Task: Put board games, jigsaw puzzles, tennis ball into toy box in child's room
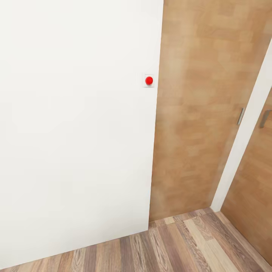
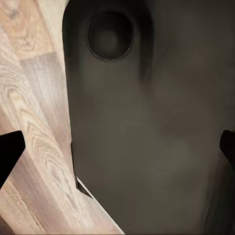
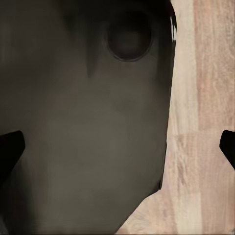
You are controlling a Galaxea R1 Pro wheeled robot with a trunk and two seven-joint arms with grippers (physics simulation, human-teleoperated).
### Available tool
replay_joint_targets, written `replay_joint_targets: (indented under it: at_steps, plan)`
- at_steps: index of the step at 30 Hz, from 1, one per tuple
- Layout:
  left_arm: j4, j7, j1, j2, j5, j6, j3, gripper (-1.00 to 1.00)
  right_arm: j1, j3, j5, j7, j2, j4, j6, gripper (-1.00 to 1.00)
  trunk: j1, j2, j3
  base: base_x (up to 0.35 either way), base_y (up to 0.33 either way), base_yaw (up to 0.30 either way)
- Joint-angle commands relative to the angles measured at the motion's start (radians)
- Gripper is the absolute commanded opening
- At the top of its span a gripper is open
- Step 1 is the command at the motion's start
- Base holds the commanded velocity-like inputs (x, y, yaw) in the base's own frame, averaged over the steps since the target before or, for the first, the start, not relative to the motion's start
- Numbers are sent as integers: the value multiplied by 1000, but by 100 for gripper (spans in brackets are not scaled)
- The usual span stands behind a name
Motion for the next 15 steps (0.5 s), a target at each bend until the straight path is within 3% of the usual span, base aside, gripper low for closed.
replay_joint_targets:
  at_steps: [1,4,15]
  plan:
    - [0,0,0,0,0,0,0,100,0,0,0,0,0,0,0,100,0,0,0,0,0,0]
    - [-7,-1,-2,-13,0,-3,0,100,-2,1,0,-3,12,0,0,100,0,0,0,0,0,0]
    - [-15,-1,-2,-8,-1,-29,0,100,-2,1,1,-3,28,0,-1,100,0,0,0,0,0,0]
